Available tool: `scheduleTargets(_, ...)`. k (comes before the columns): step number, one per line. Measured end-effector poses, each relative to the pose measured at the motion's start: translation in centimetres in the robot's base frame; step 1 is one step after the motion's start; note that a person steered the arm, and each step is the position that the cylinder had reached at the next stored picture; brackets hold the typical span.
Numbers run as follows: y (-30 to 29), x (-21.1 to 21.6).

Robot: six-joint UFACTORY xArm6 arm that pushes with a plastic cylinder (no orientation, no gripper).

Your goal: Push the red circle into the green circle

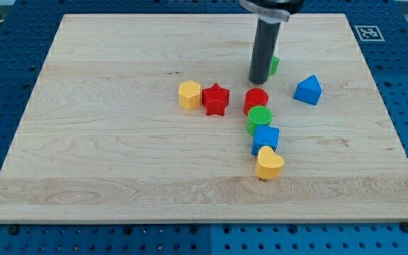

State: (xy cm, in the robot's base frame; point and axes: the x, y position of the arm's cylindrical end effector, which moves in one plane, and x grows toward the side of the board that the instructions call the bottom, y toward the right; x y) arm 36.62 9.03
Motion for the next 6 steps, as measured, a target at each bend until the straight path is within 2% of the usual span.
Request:
scheduleTargets(1,-0.1,-1.6)
scheduleTargets(2,-0.1,2.2)
scheduleTargets(3,-0.1,3.4)
scheduleTargets(5,5.5,7.6)
scheduleTargets(6,5.5,8.8)
